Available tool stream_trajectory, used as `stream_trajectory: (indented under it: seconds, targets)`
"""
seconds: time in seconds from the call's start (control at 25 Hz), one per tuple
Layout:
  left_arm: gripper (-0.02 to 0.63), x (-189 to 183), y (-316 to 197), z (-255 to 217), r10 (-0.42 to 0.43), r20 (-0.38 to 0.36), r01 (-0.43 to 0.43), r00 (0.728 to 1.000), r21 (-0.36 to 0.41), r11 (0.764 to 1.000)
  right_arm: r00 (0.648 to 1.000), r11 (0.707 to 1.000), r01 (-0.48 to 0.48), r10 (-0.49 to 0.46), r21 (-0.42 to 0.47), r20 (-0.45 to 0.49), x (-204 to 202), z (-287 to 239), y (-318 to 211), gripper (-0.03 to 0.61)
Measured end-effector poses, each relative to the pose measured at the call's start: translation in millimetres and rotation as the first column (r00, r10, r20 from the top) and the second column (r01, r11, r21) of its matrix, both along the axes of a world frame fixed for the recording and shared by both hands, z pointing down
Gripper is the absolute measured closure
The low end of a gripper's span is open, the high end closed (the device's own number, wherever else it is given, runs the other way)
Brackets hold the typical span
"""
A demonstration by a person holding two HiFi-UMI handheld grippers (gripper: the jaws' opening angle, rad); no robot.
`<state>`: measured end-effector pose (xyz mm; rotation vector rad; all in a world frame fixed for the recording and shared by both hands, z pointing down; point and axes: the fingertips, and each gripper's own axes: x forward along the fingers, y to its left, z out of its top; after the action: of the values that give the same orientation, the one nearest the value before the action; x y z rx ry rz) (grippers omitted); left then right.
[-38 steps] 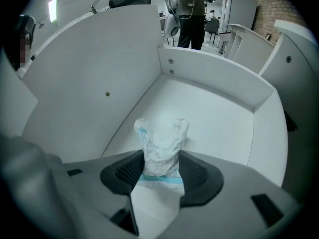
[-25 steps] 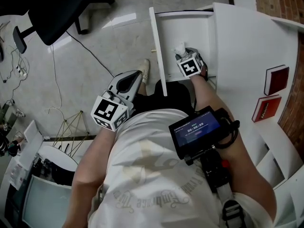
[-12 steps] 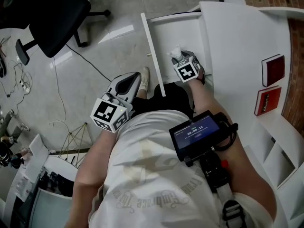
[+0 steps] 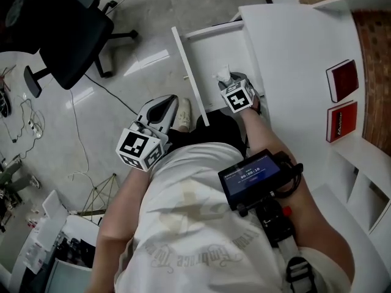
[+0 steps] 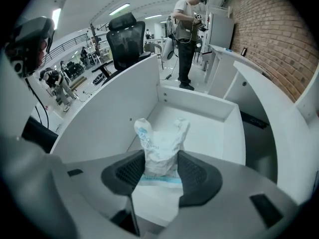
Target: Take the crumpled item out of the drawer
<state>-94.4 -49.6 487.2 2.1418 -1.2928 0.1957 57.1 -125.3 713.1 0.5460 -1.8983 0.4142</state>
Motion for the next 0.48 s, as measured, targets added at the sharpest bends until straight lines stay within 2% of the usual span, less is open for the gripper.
stream_trajectory:
  seconds: [0.2, 0.48]
  targets:
    - [0.594, 0, -1, -7, 0.003, 0.009, -0.003, 1.000, 0.031, 1.000, 1.000, 1.000, -0.015, 0.015, 0.026, 0.025, 4, -11, 0, 0.362]
    - [0.594, 2, -3, -18, 0.006, 0.011, -0.007, 1.000, 0.063, 0.998, 0.996, 0.999, -0.046, 0.045, 0.004, 0.082, 2, -28, 17, 0.370]
